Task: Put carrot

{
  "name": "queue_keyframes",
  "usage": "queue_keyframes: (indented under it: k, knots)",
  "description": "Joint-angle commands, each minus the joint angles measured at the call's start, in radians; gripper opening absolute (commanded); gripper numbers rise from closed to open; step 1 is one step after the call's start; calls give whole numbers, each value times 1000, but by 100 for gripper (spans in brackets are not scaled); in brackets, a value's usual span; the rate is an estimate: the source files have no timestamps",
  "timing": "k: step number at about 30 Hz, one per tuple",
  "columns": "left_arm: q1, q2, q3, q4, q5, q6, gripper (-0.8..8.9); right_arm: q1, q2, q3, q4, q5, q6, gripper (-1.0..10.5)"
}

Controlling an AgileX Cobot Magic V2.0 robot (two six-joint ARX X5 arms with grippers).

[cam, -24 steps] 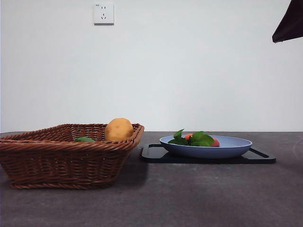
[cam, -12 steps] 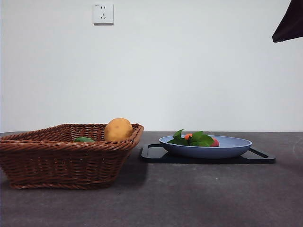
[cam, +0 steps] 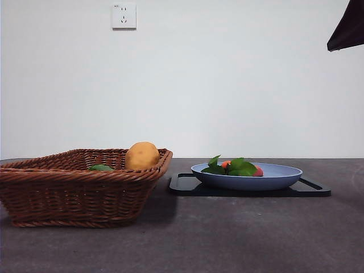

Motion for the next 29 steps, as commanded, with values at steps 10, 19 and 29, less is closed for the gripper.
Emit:
queue_keyframes:
  k: [10,19,29]
  knots:
    - [2,-4,-11,16,-3,-6,8,5,3,5,13,3,11,4]
    - [2,-4,-11,16,-3,-6,8,7,-3,4,13,7,-2,4]
    - [2,-4,-11,15,-3,-6,8,-189,-331,-114,-52,-66,-126,4]
